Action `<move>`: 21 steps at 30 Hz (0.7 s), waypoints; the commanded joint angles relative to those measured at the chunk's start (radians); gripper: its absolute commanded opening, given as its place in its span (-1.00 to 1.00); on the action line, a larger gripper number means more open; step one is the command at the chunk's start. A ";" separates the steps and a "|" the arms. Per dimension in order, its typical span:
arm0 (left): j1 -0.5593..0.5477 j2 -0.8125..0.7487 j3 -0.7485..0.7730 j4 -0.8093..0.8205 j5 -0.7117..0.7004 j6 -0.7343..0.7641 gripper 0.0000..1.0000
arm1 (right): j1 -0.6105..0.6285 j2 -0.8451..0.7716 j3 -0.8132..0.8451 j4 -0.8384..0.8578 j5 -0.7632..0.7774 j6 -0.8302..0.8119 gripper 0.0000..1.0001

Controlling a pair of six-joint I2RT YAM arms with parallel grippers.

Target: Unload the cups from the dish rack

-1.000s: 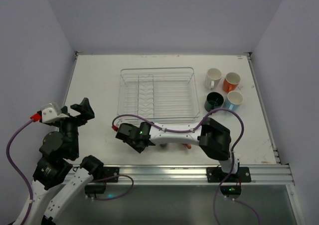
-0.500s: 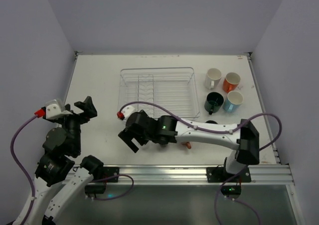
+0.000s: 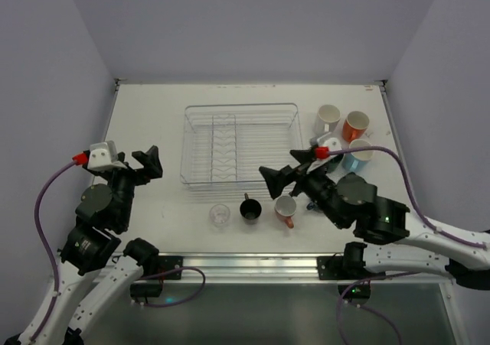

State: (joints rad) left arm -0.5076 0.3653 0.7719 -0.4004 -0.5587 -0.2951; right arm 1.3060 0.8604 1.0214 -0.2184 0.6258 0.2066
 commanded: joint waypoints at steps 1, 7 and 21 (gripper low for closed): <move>0.014 -0.006 0.001 0.072 0.060 0.022 1.00 | -0.053 -0.163 -0.130 0.203 0.210 -0.009 0.98; 0.021 -0.005 -0.010 0.095 0.092 0.025 1.00 | -0.227 -0.377 -0.288 0.211 0.284 0.095 0.98; 0.032 0.009 -0.046 0.132 0.134 0.045 1.00 | -0.289 -0.459 -0.452 0.211 0.428 0.195 0.98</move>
State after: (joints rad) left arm -0.4843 0.3611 0.7387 -0.3206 -0.4549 -0.2878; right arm 1.0264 0.4034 0.5728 -0.0658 1.0054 0.3264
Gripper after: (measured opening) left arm 0.997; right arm 0.990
